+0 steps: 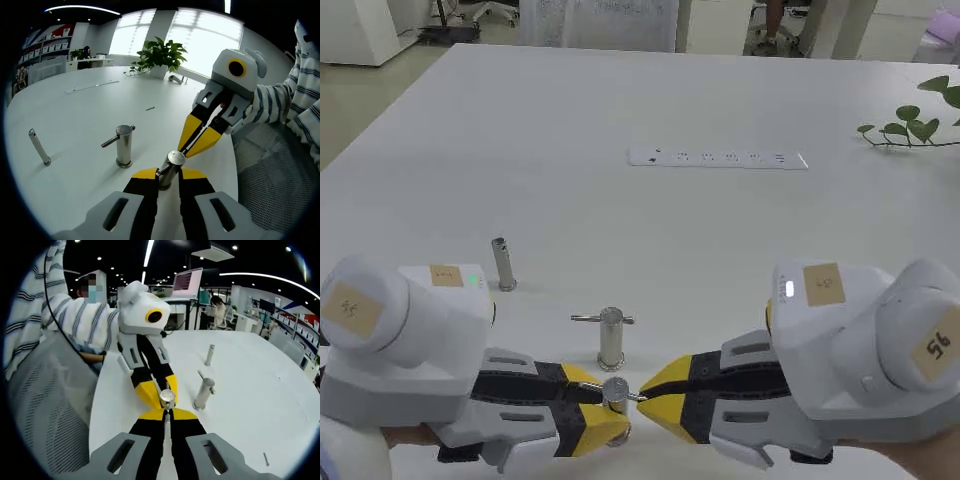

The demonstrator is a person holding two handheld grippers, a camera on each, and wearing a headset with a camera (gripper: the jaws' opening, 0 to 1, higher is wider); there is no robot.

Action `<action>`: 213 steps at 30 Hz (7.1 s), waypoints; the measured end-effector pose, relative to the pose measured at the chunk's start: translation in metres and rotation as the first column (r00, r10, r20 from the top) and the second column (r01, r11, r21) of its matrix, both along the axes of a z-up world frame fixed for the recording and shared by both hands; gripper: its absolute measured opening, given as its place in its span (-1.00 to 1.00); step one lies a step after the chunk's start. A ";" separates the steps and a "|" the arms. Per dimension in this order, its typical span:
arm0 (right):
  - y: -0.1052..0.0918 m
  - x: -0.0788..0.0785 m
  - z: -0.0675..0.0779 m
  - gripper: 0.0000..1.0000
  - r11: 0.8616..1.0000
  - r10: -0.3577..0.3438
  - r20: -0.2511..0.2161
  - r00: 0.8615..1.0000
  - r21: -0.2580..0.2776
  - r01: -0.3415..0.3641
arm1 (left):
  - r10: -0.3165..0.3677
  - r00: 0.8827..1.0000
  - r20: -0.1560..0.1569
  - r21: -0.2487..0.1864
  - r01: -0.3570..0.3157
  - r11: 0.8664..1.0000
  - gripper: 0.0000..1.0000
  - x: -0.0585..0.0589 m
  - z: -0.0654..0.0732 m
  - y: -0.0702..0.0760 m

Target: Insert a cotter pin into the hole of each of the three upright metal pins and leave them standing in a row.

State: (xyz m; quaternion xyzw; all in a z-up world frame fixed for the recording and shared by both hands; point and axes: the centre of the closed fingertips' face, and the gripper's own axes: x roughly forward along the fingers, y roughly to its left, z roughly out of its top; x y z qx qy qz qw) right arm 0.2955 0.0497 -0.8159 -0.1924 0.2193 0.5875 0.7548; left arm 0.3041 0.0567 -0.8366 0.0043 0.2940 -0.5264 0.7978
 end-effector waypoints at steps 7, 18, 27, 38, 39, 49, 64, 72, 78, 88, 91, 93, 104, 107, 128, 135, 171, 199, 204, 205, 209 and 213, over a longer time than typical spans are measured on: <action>0.002 0.001 0.000 -0.92 1.000 0.018 0.018 1.000 0.002 -0.018 | 0.023 1.000 -0.021 -0.040 -0.024 0.999 -0.72 0.001 0.000 0.001; 0.003 -0.002 -0.003 -0.90 0.998 0.063 0.055 0.996 -0.016 -0.062 | 0.057 0.998 -0.038 -0.081 -0.060 0.995 -0.72 0.000 -0.002 0.002; -0.003 -0.001 0.002 -0.90 0.999 0.033 0.034 0.999 0.007 -0.033 | 0.057 0.998 -0.039 -0.076 -0.060 0.995 -0.73 0.000 -0.003 0.003; 0.001 -0.001 0.002 -0.91 0.999 0.024 0.020 1.000 0.021 -0.024 | 0.073 0.996 -0.051 -0.081 -0.077 0.994 -0.73 -0.001 -0.003 0.005; 0.001 -0.001 0.002 -0.91 0.999 0.024 0.020 1.000 0.021 -0.025 | 0.074 0.996 -0.050 -0.081 -0.078 0.994 -0.73 -0.001 -0.003 0.005; 0.006 -0.001 -0.001 -0.77 0.999 0.009 0.001 1.000 0.034 -0.009 | 0.070 0.997 -0.039 -0.044 -0.072 0.996 -0.74 -0.002 -0.009 0.009; 0.019 0.009 -0.007 -0.45 0.991 -0.083 -0.070 0.994 0.099 0.090 | 0.095 0.995 -0.016 0.023 -0.094 0.995 -0.38 -0.004 -0.013 0.022; 0.024 0.011 -0.011 -0.48 0.990 -0.097 -0.075 0.992 0.097 0.104 | 0.074 0.997 -0.029 0.035 -0.073 0.997 -0.25 -0.013 -0.012 0.024; 0.026 0.012 -0.018 -0.50 0.990 -0.108 -0.072 0.992 0.088 0.114 | 0.088 0.996 -0.016 0.025 -0.088 0.996 -0.04 -0.013 -0.007 0.025; 0.029 0.012 -0.021 -0.58 0.989 -0.116 -0.059 0.992 0.089 0.121 | 0.168 0.986 -0.005 0.008 -0.168 0.986 0.28 -0.007 -0.001 0.032; 0.030 0.010 -0.022 -0.63 0.989 -0.110 -0.062 0.992 0.089 0.115 | 0.194 0.981 0.001 0.015 -0.194 0.981 0.38 -0.008 -0.001 0.036; 0.031 0.009 -0.023 -0.68 0.990 -0.105 -0.056 0.993 0.088 0.110 | 0.197 0.980 -0.002 0.016 -0.197 0.980 0.45 -0.010 -0.002 0.037; 0.030 0.009 -0.024 -0.71 0.995 -0.078 -0.059 0.995 0.065 0.082 | 0.231 0.973 0.005 0.059 -0.231 0.971 0.69 -0.012 -0.008 0.047; 0.031 0.009 -0.024 -0.72 0.996 -0.069 -0.052 0.996 0.059 0.072 | 0.242 0.970 0.012 0.056 -0.242 0.969 0.76 -0.011 -0.007 0.049; -0.001 0.015 -0.017 -0.74 0.991 0.131 -0.007 0.991 -0.002 -0.131 | 0.245 0.969 0.034 0.081 -0.247 0.966 0.84 -0.010 -0.001 0.052; -0.023 0.027 -0.008 -0.74 0.982 0.186 -0.007 0.982 0.029 -0.186 | 0.253 0.967 0.020 0.090 -0.254 0.963 0.85 -0.011 -0.002 0.053; -0.054 0.062 -0.015 -0.73 0.963 0.271 -0.033 0.962 0.010 -0.270 | 0.283 0.959 -0.010 0.117 -0.280 0.953 0.81 -0.012 -0.004 0.059; -0.057 0.065 -0.020 -0.71 0.953 0.303 -0.029 0.953 0.004 -0.303 | 0.267 0.963 -0.022 0.142 -0.262 0.955 0.76 -0.018 -0.004 0.057; -0.057 0.065 -0.020 -0.70 0.957 0.291 -0.053 0.955 0.008 -0.291 | 0.266 0.964 -0.019 0.142 -0.261 0.955 0.76 -0.017 -0.003 0.057; -0.057 0.065 -0.020 -0.70 0.955 0.296 -0.047 0.954 0.005 -0.296 | 0.265 0.964 -0.019 0.139 -0.260 0.956 0.76 -0.017 -0.002 0.056; -0.057 0.065 -0.022 -0.59 0.958 0.288 -0.051 0.956 -0.004 -0.288 | 0.263 0.965 -0.019 0.134 -0.258 0.957 0.76 -0.018 -0.002 0.055; -0.059 0.068 -0.025 -0.45 0.967 0.255 -0.063 0.965 -0.005 -0.256 | 0.262 0.965 -0.019 0.135 -0.257 0.957 0.76 -0.020 -0.002 0.056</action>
